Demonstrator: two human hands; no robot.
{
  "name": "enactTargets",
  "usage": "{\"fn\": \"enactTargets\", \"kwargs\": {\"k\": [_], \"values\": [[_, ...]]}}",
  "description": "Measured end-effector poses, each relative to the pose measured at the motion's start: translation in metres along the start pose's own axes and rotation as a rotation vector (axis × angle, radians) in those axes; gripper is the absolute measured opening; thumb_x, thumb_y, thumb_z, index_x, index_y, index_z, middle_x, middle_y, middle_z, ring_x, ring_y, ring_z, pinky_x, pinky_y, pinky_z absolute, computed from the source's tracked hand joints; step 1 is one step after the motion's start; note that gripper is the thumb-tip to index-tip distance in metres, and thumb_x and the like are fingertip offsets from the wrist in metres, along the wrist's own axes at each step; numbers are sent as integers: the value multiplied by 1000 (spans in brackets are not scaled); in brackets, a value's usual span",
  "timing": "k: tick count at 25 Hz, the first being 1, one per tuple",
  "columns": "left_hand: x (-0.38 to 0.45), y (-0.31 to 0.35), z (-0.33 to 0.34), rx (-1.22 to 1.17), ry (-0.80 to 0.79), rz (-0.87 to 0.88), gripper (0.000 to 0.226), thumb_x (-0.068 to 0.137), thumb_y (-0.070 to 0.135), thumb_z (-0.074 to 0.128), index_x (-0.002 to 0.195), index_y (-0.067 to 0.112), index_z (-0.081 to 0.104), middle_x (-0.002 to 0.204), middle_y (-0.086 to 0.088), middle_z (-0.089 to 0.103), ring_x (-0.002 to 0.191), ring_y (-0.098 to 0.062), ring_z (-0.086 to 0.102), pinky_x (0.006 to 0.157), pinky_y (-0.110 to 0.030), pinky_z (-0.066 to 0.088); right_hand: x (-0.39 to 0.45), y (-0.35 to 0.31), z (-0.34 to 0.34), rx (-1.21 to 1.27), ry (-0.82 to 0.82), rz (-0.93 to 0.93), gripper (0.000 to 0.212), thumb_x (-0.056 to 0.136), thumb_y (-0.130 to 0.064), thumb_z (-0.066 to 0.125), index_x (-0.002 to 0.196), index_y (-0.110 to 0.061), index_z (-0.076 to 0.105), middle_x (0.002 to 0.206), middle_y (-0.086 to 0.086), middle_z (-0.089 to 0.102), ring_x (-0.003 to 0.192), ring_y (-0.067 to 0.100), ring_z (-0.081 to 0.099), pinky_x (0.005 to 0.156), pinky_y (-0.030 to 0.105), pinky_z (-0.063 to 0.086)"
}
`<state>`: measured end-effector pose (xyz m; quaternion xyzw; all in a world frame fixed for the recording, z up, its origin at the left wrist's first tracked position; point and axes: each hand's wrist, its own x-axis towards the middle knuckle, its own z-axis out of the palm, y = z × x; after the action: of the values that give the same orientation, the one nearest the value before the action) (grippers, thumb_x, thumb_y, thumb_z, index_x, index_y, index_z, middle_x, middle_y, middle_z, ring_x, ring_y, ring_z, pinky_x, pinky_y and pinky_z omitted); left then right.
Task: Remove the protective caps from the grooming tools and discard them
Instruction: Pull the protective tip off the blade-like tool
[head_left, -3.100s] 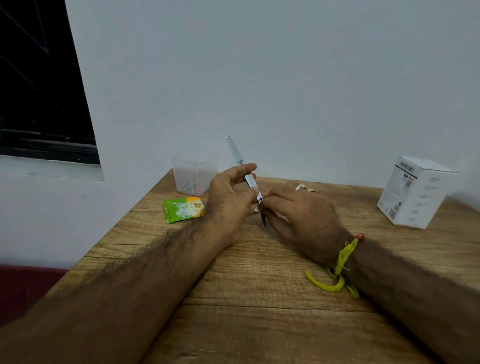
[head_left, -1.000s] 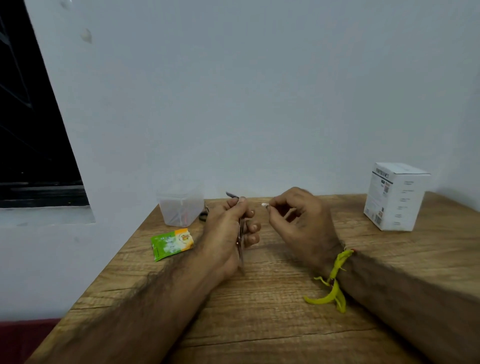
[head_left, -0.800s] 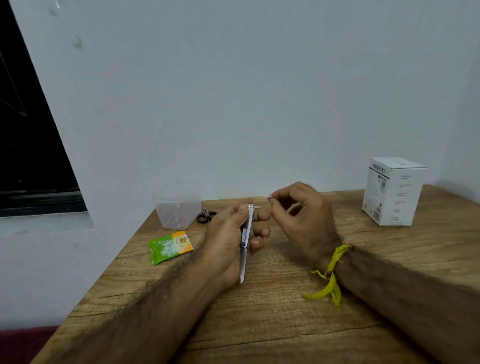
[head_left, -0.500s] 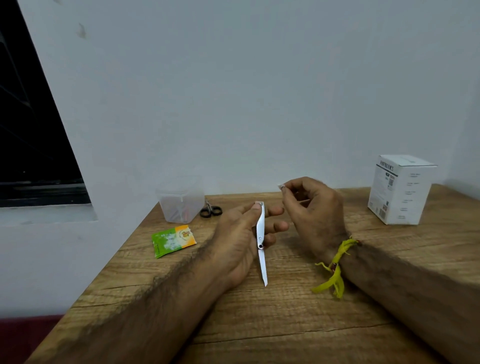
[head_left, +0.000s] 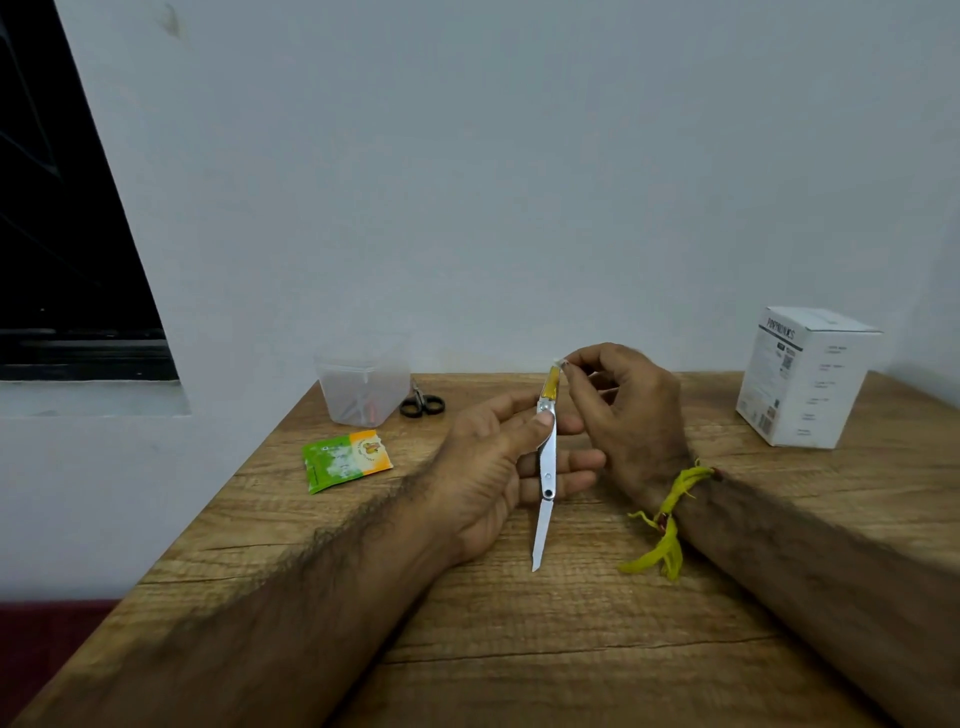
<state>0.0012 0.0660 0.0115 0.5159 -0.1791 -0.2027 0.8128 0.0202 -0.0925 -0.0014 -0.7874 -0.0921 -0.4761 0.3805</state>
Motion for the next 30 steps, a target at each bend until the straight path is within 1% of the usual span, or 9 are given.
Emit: {"fn": "enactTargets", "kwargs": {"k": [7, 11, 13, 15, 18, 21, 24, 26, 30], "values": [[3, -1, -4, -75, 84, 62, 30, 97, 5, 58, 127, 1, 58, 100, -14, 74, 71, -26, 74, 65, -38, 64, -6, -4, -2, 30, -128, -107, 7, 94, -6, 66, 95, -10, 71, 91, -5, 69, 84, 8, 66, 71, 22, 54], [3, 0, -6, -98, 84, 52, 27, 94, 5, 61, 120, 2, 61, 94, -10, 75, 69, -23, 74, 65, -37, 64, -4, -1, -1, 42, -202, -117, 10, 93, -4, 66, 96, -13, 71, 91, -5, 69, 85, 8, 66, 72, 22, 53], [3, 0, -6, -77, 78, 45, 24, 95, 7, 61, 118, 2, 64, 94, -10, 75, 69, -21, 74, 64, -35, 64, -4, -2, 0, 44, -205, -89, 11, 92, -5, 67, 95, -15, 71, 90, -6, 69, 83, 7, 65, 69, 21, 53], [4, 0, -7, -59, 90, 48, 24, 97, 9, 58, 119, 1, 64, 94, -9, 72, 70, -21, 72, 67, -37, 64, -5, -6, -1, 55, -128, -70, 8, 92, -6, 69, 94, -14, 71, 89, -6, 68, 81, 8, 65, 66, 22, 52], [7, 0, -9, -71, 124, 68, 25, 100, 8, 54, 121, -2, 63, 102, -13, 72, 77, -23, 73, 72, -40, 64, -8, -13, -2, 69, -41, -169, 4, 90, -5, 71, 91, -8, 72, 85, -2, 68, 78, 10, 65, 65, 26, 54], [7, 0, -8, -34, 109, 82, 26, 102, 7, 49, 120, -3, 64, 111, -18, 74, 96, -25, 75, 77, -38, 63, -13, -17, 3, -24, -166, -295, 6, 90, -12, 68, 91, -9, 72, 81, -1, 65, 76, 15, 62, 65, 37, 54], [8, 1, -10, -19, 82, 60, 29, 106, 8, 42, 120, -5, 63, 113, -20, 73, 104, -26, 73, 87, -40, 61, -10, -12, 3, -60, -174, -329, 6, 91, -12, 68, 91, -8, 71, 81, 1, 64, 76, 17, 61, 65, 40, 54], [9, 3, -13, -25, 67, 55, 30, 106, 4, 38, 121, -5, 62, 112, -19, 73, 103, -24, 72, 90, -41, 59, -9, -11, 2, -62, -178, -353, 3, 91, -9, 69, 92, -6, 71, 82, 2, 64, 76, 18, 62, 66, 41, 54], [9, 2, -13, -59, 95, 81, 26, 102, -2, 43, 115, -3, 66, 103, -16, 75, 93, -20, 75, 83, -37, 62, -11, -9, 3, -86, -191, -401, 4, 91, -8, 67, 91, -5, 70, 85, 4, 65, 77, 21, 62, 66, 43, 54]]}}
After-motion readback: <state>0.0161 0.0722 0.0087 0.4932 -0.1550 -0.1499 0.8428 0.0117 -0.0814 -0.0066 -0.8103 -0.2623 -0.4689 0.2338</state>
